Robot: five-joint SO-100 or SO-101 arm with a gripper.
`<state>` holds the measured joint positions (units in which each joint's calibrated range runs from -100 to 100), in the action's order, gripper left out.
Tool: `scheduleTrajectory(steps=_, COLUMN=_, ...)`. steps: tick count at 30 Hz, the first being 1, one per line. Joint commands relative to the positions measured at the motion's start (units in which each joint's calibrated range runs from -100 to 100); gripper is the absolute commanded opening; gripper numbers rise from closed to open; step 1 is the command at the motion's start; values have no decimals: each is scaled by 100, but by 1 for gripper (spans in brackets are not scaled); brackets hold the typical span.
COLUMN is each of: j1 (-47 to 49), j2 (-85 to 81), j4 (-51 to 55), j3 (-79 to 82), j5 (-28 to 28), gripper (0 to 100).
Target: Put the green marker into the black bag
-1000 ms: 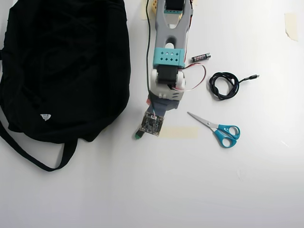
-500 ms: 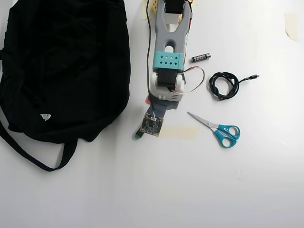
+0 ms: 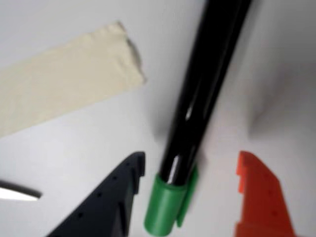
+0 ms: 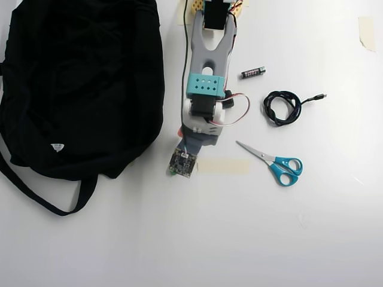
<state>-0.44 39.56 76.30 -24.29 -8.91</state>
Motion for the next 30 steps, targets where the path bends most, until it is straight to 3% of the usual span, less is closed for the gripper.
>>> scheduleTrajectory(steps=1, j1=-106, j2=-39, j4=-50, j3=-275, j5=-5, gripper=24)
scheduleTrajectory(steps=30, j1=-46, j2=52, j4=-24, j3=-464, j5=47, gripper=24)
